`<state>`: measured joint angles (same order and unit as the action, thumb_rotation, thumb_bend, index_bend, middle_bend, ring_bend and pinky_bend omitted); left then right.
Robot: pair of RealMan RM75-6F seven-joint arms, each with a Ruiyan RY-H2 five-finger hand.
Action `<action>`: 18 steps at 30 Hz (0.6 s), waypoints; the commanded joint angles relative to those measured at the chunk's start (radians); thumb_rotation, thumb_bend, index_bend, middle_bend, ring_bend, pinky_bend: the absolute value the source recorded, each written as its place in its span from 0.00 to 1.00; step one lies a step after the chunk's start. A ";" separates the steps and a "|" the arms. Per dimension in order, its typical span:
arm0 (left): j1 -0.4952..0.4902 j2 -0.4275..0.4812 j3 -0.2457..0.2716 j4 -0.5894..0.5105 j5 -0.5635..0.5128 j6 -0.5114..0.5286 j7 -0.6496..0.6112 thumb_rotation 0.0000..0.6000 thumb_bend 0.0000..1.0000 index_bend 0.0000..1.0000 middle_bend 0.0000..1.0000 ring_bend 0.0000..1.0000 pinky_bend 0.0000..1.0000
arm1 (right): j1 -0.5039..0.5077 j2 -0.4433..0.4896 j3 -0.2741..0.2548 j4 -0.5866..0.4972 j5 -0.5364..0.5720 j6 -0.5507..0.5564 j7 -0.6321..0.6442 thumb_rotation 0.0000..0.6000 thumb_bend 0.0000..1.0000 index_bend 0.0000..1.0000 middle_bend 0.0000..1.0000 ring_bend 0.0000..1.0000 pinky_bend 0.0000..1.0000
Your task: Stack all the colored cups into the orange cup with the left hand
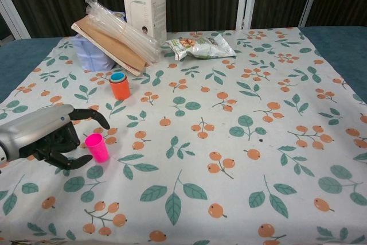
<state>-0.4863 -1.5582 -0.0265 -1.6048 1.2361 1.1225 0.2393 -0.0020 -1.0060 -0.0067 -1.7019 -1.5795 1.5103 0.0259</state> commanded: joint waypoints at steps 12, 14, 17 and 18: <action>0.001 -0.027 -0.025 0.040 -0.011 -0.015 -0.005 1.00 0.35 0.40 1.00 1.00 1.00 | -0.002 0.000 -0.001 0.001 -0.001 0.004 -0.001 1.00 0.20 0.00 0.00 0.00 0.00; 0.001 -0.027 -0.026 0.042 -0.013 -0.019 -0.008 1.00 0.35 0.42 1.00 1.00 1.00 | -0.002 0.000 0.000 0.001 0.000 0.004 0.000 1.00 0.20 0.00 0.00 0.00 0.00; 0.002 -0.026 -0.027 0.042 -0.011 -0.022 -0.011 1.00 0.35 0.43 1.00 1.00 1.00 | -0.002 -0.001 0.000 0.001 0.000 0.003 -0.001 1.00 0.20 0.00 0.00 0.00 0.00; 0.002 -0.026 -0.028 0.041 -0.009 -0.022 -0.012 1.00 0.35 0.44 1.00 1.00 1.00 | -0.002 -0.001 -0.001 0.001 0.000 0.003 -0.002 1.00 0.20 0.00 0.00 0.00 0.00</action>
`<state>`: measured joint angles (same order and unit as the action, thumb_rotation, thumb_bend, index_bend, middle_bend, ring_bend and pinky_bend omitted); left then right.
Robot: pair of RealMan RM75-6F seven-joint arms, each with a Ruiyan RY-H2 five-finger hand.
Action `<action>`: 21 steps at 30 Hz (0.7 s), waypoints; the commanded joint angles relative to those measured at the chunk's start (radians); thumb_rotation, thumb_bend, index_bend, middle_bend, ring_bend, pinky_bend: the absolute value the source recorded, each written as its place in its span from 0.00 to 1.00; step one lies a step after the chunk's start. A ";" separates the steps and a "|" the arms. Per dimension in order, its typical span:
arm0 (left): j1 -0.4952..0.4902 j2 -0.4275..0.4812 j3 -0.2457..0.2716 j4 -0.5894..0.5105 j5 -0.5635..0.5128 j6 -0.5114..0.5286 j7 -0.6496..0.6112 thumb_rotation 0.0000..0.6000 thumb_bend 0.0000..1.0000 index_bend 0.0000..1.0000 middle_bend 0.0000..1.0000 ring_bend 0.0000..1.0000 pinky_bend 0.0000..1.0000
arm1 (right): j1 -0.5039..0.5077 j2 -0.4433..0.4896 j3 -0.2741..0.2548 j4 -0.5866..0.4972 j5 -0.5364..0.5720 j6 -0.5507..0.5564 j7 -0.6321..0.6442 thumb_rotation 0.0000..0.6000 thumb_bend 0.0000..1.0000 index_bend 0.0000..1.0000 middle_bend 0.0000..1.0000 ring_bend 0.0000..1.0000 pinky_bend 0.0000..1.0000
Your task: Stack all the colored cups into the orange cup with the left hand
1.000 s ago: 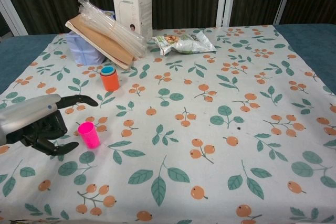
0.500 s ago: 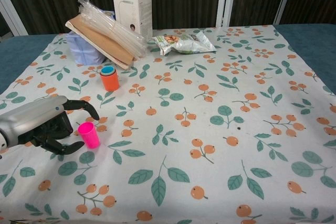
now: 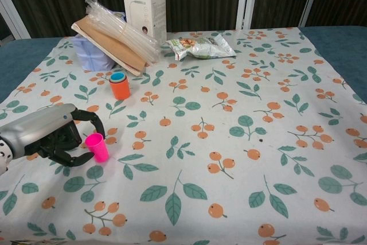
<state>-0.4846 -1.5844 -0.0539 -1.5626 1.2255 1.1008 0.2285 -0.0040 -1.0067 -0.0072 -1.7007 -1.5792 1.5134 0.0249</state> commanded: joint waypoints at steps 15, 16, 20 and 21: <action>-0.001 0.012 -0.025 -0.021 0.017 0.004 -0.024 1.00 0.37 0.50 1.00 1.00 1.00 | -0.003 0.001 -0.001 0.000 -0.002 0.005 0.004 1.00 0.20 0.00 0.00 0.00 0.00; -0.003 0.016 -0.035 -0.026 0.020 0.010 -0.029 1.00 0.37 0.50 1.00 1.00 1.00 | -0.003 0.002 0.000 0.000 -0.002 0.006 0.005 1.00 0.20 0.00 0.00 0.00 0.00; -0.027 0.029 -0.105 -0.041 0.013 0.031 -0.036 1.00 0.37 0.50 1.00 1.00 1.00 | -0.003 0.003 0.001 0.001 0.000 0.006 0.008 1.00 0.20 0.00 0.00 0.00 0.00; -0.040 0.027 -0.134 -0.035 0.001 0.034 -0.032 1.00 0.37 0.50 1.00 1.00 1.00 | -0.003 0.002 0.002 0.001 0.001 0.005 0.007 1.00 0.20 0.00 0.00 0.00 0.00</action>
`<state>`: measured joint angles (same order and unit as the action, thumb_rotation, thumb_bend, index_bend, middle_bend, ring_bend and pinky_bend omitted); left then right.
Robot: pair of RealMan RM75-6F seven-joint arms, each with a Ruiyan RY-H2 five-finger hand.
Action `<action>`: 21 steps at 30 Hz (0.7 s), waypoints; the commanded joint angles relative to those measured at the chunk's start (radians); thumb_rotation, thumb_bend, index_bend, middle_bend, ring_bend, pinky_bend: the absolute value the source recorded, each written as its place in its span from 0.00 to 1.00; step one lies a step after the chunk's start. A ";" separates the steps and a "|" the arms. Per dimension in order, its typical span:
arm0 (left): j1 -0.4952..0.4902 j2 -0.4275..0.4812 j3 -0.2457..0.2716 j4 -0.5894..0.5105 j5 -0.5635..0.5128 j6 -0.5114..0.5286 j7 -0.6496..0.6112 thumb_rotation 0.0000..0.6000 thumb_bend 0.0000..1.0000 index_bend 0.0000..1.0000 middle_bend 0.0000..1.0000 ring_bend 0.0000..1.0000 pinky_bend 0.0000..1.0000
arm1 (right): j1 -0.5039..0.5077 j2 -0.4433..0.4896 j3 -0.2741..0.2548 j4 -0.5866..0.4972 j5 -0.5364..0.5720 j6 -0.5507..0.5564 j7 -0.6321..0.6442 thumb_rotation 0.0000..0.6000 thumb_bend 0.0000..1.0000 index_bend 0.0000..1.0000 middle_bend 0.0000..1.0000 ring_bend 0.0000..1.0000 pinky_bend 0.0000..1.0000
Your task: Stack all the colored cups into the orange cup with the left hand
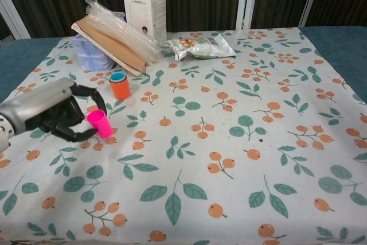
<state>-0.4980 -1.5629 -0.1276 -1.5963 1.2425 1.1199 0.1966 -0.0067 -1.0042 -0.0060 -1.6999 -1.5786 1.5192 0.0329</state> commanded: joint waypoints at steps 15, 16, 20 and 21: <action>-0.249 -0.160 -0.278 0.293 -0.287 -0.069 0.138 1.00 0.38 0.50 1.00 1.00 1.00 | 0.010 -0.005 0.014 -0.005 0.035 -0.022 -0.020 1.00 0.20 0.00 0.00 0.00 0.00; -0.255 -0.168 -0.279 0.306 -0.291 -0.072 0.136 1.00 0.38 0.50 1.00 1.00 1.00 | 0.010 -0.005 0.014 -0.006 0.037 -0.024 -0.021 1.00 0.20 0.00 0.00 0.00 0.00; -0.274 -0.186 -0.277 0.356 -0.300 -0.085 0.131 1.00 0.38 0.50 1.00 1.00 1.00 | 0.012 -0.006 0.017 -0.007 0.044 -0.028 -0.026 1.00 0.20 0.00 0.00 0.00 0.00; -0.278 -0.189 -0.277 0.368 -0.303 -0.088 0.128 1.00 0.38 0.50 1.00 1.00 1.00 | 0.012 -0.006 0.017 -0.007 0.047 -0.029 -0.027 1.00 0.20 0.00 0.00 0.00 0.00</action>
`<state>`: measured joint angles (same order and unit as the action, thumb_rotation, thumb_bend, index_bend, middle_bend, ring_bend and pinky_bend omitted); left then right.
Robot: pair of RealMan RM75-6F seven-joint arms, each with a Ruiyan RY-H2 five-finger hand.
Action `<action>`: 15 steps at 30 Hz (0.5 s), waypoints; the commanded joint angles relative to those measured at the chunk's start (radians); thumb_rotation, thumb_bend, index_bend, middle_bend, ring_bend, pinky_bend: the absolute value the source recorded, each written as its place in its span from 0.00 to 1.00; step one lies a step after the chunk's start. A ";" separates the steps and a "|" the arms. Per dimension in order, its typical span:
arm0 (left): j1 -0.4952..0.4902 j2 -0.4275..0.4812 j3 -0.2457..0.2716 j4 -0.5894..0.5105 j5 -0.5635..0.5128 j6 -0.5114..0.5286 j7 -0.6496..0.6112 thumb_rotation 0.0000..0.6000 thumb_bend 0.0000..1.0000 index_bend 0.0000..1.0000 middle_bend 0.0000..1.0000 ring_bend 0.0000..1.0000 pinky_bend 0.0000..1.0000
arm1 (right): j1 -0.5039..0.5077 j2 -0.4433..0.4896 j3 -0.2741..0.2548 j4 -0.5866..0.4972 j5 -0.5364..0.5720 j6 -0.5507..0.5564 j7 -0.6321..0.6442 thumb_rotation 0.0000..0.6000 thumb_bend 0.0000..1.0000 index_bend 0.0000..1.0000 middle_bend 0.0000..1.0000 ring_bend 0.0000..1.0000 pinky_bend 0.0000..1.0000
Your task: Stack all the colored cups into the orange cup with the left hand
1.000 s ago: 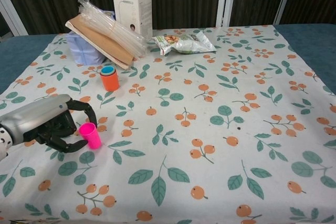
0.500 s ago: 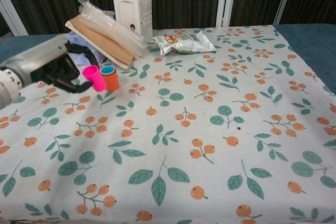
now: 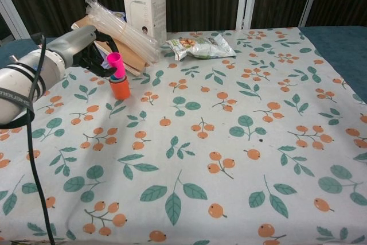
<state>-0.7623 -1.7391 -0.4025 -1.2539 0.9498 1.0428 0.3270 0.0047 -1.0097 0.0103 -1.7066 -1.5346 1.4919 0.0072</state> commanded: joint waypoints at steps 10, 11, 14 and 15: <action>-0.037 -0.027 -0.003 0.102 -0.027 -0.027 -0.023 1.00 0.38 0.50 1.00 1.00 1.00 | 0.000 0.001 0.003 -0.003 0.007 -0.001 -0.002 1.00 0.20 0.00 0.00 0.00 0.00; -0.038 -0.028 -0.001 0.107 -0.029 -0.030 -0.024 1.00 0.38 0.50 1.00 1.00 1.00 | 0.001 0.001 0.003 -0.004 0.007 -0.001 -0.002 1.00 0.20 0.00 0.00 0.00 0.00; -0.039 -0.033 0.007 0.129 -0.032 -0.036 -0.026 1.00 0.38 0.50 1.00 1.00 1.00 | 0.000 0.000 0.004 -0.004 0.008 0.000 -0.005 1.00 0.20 0.00 0.00 0.00 0.00; -0.040 -0.037 0.009 0.137 -0.037 -0.042 -0.027 1.00 0.38 0.50 1.00 1.00 1.00 | 0.000 -0.001 0.004 -0.004 0.008 0.000 -0.006 1.00 0.20 0.00 0.00 0.00 0.00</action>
<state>-0.8013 -1.7728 -0.3960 -1.1219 0.9166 1.0048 0.3014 0.0047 -1.0104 0.0143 -1.7104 -1.5265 1.4919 0.0011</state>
